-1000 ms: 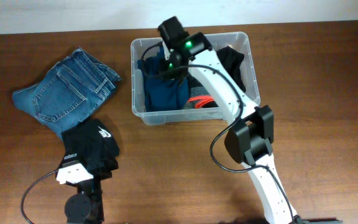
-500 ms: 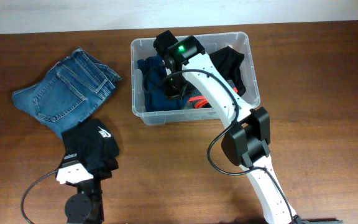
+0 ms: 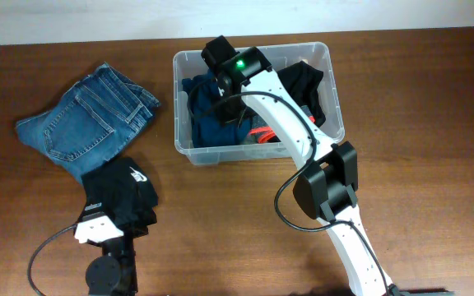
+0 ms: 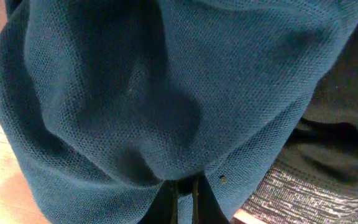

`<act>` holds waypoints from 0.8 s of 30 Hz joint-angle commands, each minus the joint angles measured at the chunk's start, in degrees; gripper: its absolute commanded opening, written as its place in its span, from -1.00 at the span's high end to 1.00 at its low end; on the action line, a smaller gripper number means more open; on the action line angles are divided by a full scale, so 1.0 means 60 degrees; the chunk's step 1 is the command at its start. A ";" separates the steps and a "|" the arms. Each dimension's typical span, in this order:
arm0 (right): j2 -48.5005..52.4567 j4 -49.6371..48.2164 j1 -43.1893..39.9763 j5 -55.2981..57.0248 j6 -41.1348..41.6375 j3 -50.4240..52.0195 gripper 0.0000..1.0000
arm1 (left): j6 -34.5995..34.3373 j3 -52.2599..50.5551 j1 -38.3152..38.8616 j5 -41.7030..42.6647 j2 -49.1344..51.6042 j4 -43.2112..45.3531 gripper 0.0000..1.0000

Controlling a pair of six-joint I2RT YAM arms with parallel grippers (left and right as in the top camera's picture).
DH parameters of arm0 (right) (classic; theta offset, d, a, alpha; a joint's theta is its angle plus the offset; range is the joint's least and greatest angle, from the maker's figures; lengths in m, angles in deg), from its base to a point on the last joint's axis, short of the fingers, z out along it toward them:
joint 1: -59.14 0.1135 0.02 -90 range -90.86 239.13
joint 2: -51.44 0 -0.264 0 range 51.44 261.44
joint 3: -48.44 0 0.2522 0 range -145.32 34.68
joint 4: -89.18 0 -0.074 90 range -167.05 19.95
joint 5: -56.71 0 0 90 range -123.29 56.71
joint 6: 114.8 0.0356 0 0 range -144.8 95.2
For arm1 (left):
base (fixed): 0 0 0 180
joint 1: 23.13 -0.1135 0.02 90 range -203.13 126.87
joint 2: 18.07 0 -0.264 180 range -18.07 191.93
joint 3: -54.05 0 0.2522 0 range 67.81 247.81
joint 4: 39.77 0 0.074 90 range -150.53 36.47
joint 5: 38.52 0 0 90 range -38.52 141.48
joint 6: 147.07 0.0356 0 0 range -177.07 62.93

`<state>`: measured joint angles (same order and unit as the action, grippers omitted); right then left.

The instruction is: Pack container

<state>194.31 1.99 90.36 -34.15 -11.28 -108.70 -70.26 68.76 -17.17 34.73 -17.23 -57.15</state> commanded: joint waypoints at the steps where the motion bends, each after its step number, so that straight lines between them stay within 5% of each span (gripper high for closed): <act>1: -0.0342 -0.0036 -0.0073 0.0182 -0.0033 -0.0036 0.92 | 0.0113 -0.0062 -0.0047 0.0000 -0.0080 0.0022 -0.99; 14: -0.0160 -0.0036 -0.0062 0.0186 -0.0036 0.0353 0.92 | 0.0117 -0.0062 -0.0047 0.0000 -0.0080 0.0022 -0.99; 24: -0.0160 -0.0535 -0.0066 0.0182 -0.0219 0.2983 0.92 | 0.0113 -0.0062 -0.0047 -0.0004 -0.0080 0.0022 -0.99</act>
<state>193.91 -1.86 90.25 -34.26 -11.98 -97.07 -70.28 68.76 -17.17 34.73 -17.23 -57.13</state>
